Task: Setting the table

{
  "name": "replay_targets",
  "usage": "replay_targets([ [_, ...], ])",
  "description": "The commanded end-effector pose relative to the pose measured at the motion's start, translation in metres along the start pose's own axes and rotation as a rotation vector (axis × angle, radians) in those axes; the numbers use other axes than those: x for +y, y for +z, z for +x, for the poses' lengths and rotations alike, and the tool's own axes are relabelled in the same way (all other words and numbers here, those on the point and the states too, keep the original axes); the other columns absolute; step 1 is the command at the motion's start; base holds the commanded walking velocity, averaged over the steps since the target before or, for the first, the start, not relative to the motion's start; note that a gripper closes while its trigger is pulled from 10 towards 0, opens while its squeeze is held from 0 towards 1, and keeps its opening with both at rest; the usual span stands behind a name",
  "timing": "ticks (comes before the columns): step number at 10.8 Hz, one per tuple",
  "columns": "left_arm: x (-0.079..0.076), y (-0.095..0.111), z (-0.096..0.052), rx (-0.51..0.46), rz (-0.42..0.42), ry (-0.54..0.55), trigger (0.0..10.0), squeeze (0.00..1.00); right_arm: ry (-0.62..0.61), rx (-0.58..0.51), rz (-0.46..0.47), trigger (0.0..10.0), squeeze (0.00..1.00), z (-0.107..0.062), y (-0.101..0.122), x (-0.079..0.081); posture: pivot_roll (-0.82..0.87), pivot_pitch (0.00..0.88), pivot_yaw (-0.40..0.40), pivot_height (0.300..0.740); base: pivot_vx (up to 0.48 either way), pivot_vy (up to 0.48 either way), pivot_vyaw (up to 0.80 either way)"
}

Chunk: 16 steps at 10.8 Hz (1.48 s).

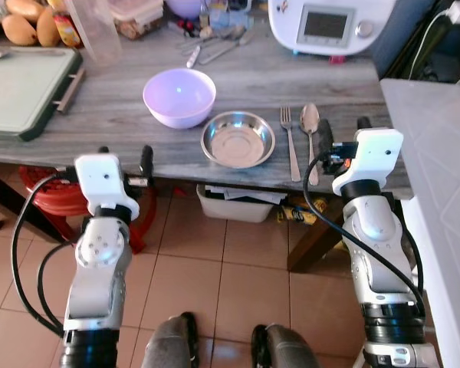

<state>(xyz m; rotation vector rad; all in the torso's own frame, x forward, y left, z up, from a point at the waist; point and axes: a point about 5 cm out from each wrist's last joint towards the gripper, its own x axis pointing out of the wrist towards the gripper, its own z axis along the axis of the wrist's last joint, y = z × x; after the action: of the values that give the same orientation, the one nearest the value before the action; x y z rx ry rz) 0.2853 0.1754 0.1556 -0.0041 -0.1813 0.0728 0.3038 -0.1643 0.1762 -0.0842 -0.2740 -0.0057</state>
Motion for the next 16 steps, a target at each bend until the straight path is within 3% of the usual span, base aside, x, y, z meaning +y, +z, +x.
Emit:
replay_targets([
  [1,0.005,0.007,0.005,-0.027,-0.006,0.034,10.0,0.0,-0.003,-0.016,0.03,10.0,1.0,0.0,0.003,-0.002,0.0,0.082,-0.019,0.74,0.0,0.0,0.0],
  [2,0.008,0.008,0.008,-0.037,-0.002,0.044,10.0,0.0,0.01,-0.023,0.046,10.0,1.0,0.003,0.004,0.0,0.0,0.075,-0.019,0.74,0.0,0.0,0.0],
  [3,0.012,-0.004,0.005,0.002,0.023,0.057,10.0,0.0,-0.003,-0.03,0.037,10.0,1.0,0.004,0.006,-0.003,-0.02,0.076,-0.01,0.74,0.0,0.0,0.0],
  [5,0.005,-0.014,-0.004,0.044,0.023,0.015,10.0,0.0,-0.056,0.004,0.053,10.0,1.0,-0.004,-0.002,-0.01,-0.03,0.075,0.013,0.74,0.0,0.0,0.0],
  [7,0.002,-0.021,-0.002,0.066,0.012,0.007,10.0,0.0,-0.031,0.031,0.075,10.0,1.0,-0.013,-0.009,0.002,-0.03,0.08,0.015,0.74,0.0,0.0,0.0],
  [8,0.002,-0.019,-0.002,0.059,0.019,0.003,10.0,0.0,-0.004,0.035,0.062,10.0,0.0,-0.011,-0.009,0.006,-0.01,0.093,0.006,0.74,0.0,0.0,0.0],
  [10,0.004,-0.013,-0.007,0.043,0.024,0.004,10.0,0.0,0.023,0.02,0.06,10.0,0.0,-0.006,-0.007,0.006,0.0,0.111,-0.007,0.74,0.0,0.0,0.0],
  [14,0.002,-0.026,-0.029,0.106,0.02,0.019,10.0,0.0,0.02,0.085,0.047,10.0,0.0,-0.025,-0.022,0.004,0.01,0.153,-0.004,0.74,-0.142,0.0,0.0],
  [16,0.005,-0.026,-0.027,0.107,0.025,0.021,10.0,0.0,0.047,0.088,0.043,10.0,0.0,-0.023,-0.021,0.007,0.0,0.165,-0.016,0.74,-0.268,0.0,0.0],
])
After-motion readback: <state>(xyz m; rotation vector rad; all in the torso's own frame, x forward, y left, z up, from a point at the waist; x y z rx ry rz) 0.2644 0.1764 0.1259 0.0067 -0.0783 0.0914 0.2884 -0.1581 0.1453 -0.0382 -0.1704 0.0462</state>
